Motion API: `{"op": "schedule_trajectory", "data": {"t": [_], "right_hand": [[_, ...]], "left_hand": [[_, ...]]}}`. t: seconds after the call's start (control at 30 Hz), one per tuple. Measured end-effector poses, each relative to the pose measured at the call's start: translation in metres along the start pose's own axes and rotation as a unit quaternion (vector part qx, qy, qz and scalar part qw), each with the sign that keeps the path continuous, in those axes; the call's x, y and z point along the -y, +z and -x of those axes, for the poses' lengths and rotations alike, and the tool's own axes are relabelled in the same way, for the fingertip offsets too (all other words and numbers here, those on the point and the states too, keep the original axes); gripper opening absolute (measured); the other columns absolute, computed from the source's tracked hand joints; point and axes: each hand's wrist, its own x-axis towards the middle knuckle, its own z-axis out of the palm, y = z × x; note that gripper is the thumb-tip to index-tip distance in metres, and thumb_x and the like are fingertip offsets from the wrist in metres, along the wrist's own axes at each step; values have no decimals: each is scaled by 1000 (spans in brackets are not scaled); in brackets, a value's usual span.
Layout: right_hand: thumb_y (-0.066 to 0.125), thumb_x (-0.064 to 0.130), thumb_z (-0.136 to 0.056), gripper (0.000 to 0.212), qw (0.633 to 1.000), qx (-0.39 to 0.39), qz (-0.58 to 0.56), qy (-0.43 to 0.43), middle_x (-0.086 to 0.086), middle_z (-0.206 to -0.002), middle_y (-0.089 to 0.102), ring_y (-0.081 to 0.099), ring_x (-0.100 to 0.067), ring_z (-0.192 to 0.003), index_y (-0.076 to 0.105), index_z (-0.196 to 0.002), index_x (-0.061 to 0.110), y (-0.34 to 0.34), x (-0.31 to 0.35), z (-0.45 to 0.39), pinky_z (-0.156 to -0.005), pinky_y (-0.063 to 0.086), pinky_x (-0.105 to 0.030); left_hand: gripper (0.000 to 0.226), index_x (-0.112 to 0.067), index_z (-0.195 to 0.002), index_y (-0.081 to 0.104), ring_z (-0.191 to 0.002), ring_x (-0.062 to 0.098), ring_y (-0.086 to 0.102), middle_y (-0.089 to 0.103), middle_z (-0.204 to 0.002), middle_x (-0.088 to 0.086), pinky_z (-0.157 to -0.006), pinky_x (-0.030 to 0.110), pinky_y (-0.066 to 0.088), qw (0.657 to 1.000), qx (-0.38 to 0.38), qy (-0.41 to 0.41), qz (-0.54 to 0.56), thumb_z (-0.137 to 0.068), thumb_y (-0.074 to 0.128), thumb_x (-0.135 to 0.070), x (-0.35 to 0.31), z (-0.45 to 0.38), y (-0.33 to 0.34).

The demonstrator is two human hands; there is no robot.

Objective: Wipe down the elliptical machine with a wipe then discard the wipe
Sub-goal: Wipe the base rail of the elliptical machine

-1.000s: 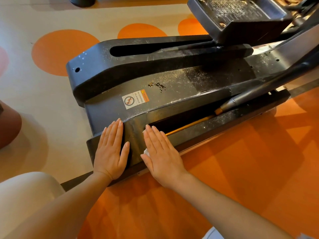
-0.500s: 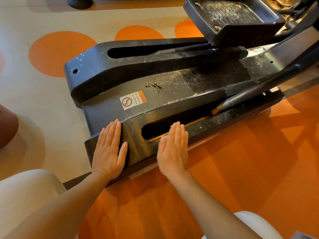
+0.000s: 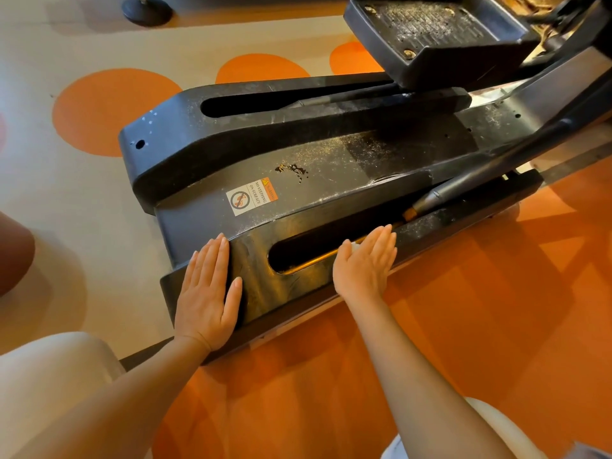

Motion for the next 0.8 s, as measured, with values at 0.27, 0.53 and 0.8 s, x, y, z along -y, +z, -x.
{"op": "schedule_trajectory", "data": {"t": [0.27,0.53,0.8], "right_hand": [[19,45,-104,70,998,26,-31,-39,-8,-161,-22,-22,-21,-147,-15,-153,8,1,-14,4,-121,-9,-37],[19,44,-104,70,998,36,-38,-24,-9,-160,-23,-24,-22,-146,-15,-153,6,-5,-32,-16,-120,-9,-38],[20,38,-106,65,1000,10,-29,-7,-12,-162,-16,-19,-24,-148,-8,-154,3,-21,-50,-60,-120,-9,-39]], "left_hand": [[67,-20,-159,12,-151,5,-2,7,-165,-7,-122,24,-6,1000,-2,0,3,-101,17,-54,0,0,0],[68,-21,-158,11,-151,3,-4,7,-164,-7,-121,22,-7,1000,-6,-1,4,-100,14,-57,-1,0,0],[71,-18,-158,12,-152,8,1,10,-165,-4,-123,25,-4,1000,-7,2,-2,-100,11,-59,-1,0,1]]}}
